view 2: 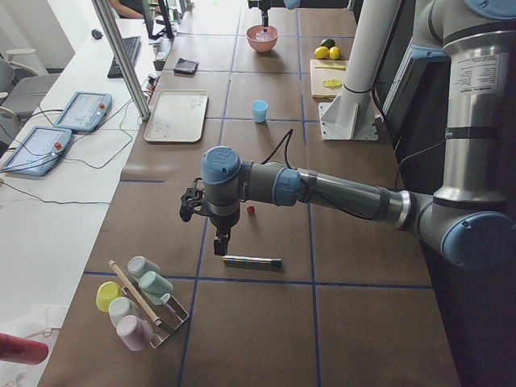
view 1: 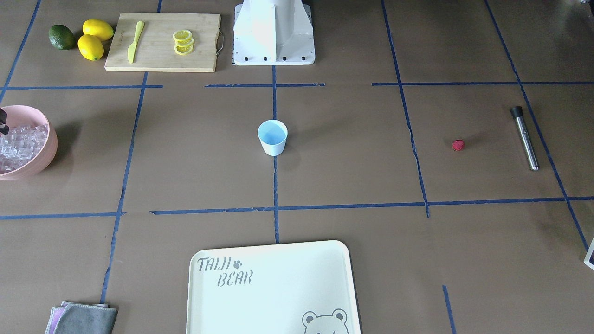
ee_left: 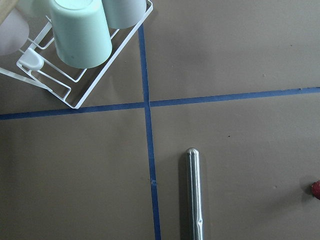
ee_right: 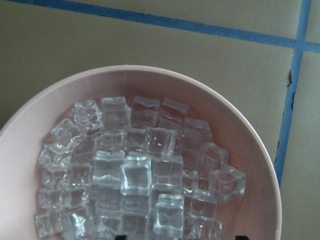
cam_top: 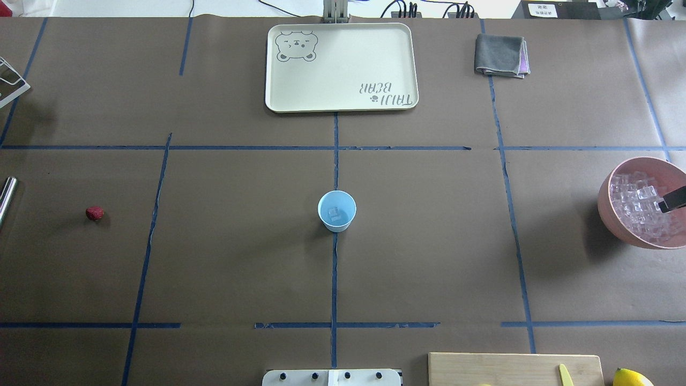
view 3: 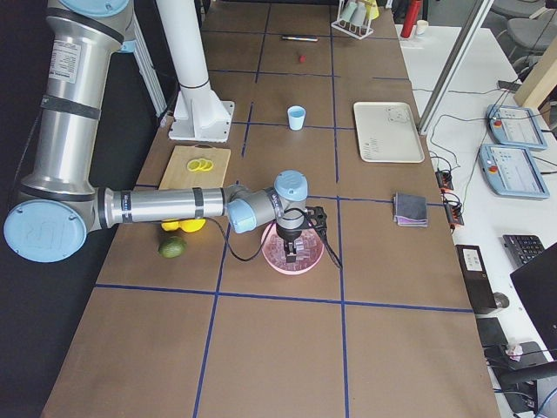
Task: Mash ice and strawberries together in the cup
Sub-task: 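Lower the right gripper into the bowl and pinch another ice cube, then carry the ice cube with the right gripper over the cup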
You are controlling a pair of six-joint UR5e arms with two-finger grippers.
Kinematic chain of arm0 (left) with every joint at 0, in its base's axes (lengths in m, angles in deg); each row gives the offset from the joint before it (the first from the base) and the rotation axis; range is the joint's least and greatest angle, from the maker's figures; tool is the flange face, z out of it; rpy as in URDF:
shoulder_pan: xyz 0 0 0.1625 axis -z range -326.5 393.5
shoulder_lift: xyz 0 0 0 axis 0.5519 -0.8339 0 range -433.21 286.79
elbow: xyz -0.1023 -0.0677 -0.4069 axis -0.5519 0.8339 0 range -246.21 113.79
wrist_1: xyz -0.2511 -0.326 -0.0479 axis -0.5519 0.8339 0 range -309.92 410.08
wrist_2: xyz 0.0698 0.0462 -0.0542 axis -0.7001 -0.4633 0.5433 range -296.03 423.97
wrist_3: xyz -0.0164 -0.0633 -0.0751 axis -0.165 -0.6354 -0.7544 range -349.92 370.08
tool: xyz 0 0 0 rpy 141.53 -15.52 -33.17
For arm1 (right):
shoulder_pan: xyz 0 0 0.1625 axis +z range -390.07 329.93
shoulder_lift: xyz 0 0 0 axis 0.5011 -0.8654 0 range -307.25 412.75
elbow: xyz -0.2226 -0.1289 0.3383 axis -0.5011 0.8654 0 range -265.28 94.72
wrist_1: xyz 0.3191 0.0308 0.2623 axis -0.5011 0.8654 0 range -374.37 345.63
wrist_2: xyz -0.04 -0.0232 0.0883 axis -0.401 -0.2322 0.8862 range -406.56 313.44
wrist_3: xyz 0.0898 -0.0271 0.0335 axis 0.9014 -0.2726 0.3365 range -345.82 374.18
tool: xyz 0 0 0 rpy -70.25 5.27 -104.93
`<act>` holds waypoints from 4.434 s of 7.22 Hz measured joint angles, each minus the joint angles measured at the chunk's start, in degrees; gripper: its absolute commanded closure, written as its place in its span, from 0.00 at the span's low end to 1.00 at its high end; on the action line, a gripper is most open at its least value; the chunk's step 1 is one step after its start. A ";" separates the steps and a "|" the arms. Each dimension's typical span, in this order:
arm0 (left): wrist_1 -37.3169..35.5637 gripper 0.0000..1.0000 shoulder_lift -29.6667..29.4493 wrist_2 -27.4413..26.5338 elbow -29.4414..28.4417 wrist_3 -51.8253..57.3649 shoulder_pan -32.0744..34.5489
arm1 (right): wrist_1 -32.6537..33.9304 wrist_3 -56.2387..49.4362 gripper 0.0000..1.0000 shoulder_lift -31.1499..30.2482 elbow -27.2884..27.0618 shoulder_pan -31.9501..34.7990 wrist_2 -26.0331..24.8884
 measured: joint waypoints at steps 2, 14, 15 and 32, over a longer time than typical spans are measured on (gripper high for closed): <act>0.00 0.00 -0.04 0.00 0.05 0.00 0.01 | 0.04 0.02 0.24 0.59 0.82 -0.40 -0.25; -0.20 0.00 -0.08 0.00 1.00 0.00 0.01 | 0.14 0.08 0.39 2.15 2.79 -2.60 -1.46; -0.28 0.00 -0.08 0.00 1.15 0.00 0.01 | 0.16 0.08 0.65 2.13 2.76 -2.58 -1.45; 10.29 0.00 -0.11 0.13 1.18 -17.70 -12.70 | 27.55 40.09 1.00 32.28 -19.59 -20.84 -4.33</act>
